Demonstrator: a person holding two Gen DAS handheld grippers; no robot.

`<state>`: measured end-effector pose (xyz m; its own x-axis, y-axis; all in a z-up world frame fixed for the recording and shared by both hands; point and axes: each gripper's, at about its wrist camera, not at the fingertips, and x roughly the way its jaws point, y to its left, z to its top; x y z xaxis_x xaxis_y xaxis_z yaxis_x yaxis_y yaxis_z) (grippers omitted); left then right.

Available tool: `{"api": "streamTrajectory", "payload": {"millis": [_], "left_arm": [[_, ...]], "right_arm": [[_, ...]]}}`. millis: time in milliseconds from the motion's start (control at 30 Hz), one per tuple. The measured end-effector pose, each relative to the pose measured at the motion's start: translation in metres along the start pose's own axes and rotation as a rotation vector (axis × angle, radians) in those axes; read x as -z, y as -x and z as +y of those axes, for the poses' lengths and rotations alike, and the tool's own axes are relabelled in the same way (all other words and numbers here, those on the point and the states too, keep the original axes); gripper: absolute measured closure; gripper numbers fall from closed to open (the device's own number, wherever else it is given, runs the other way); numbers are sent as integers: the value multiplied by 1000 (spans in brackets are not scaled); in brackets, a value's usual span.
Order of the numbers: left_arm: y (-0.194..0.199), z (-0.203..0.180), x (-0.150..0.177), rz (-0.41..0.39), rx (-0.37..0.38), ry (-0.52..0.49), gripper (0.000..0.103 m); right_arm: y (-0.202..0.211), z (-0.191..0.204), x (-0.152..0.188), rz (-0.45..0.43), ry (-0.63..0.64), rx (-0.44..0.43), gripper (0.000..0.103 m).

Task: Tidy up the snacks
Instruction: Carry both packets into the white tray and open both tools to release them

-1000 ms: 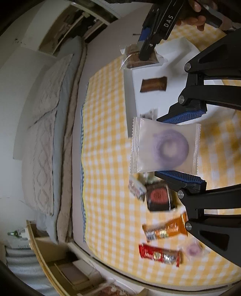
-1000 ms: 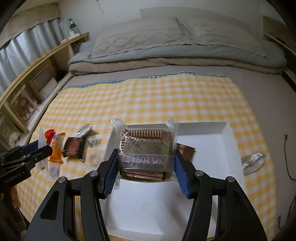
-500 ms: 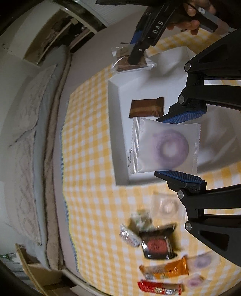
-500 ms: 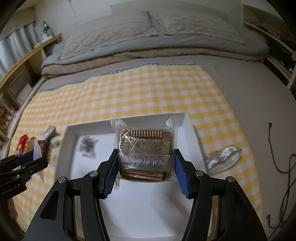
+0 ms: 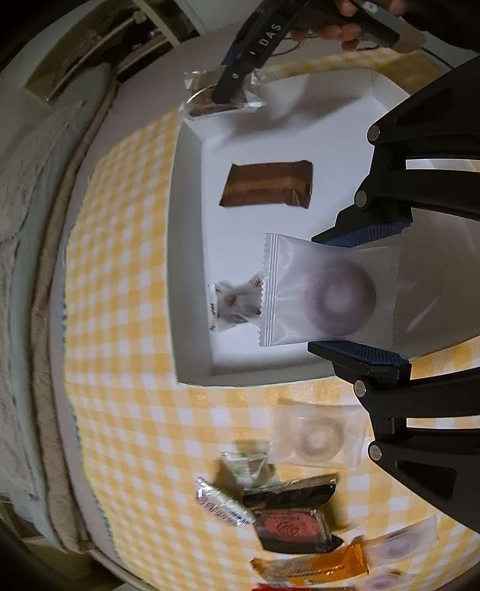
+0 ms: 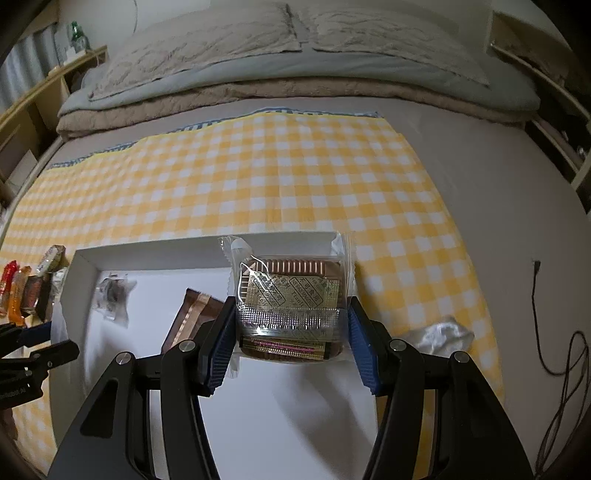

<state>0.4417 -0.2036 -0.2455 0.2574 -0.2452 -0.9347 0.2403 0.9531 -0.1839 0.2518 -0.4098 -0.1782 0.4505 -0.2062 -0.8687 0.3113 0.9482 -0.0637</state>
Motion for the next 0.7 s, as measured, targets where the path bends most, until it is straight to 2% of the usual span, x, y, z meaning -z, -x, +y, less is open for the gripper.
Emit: {"api": "streamTrajectory", "payload": {"millis": [167,300,367,567,633,700], "left_arm": [[-5,8,-5,-7,61,28,53],[-3,12,-6,-26,60,33,23],[-1,12,-7,-35,67,24,21],[9,6,0,-56,26,-50,13],[14,3,1,-67,24,-74,4],[17,1,3,-76,19,-96,0]], "right_arm": [[-14,4,-6,16,18,16,45],[-23,6,-8,30,29,33,45],[-27,5,-10,35,26,36,45],[-34,3,-14,49,19,22,45],[-37,4,-14,56,18,21,43],[-37,5,-15,49,7,14,40]]}}
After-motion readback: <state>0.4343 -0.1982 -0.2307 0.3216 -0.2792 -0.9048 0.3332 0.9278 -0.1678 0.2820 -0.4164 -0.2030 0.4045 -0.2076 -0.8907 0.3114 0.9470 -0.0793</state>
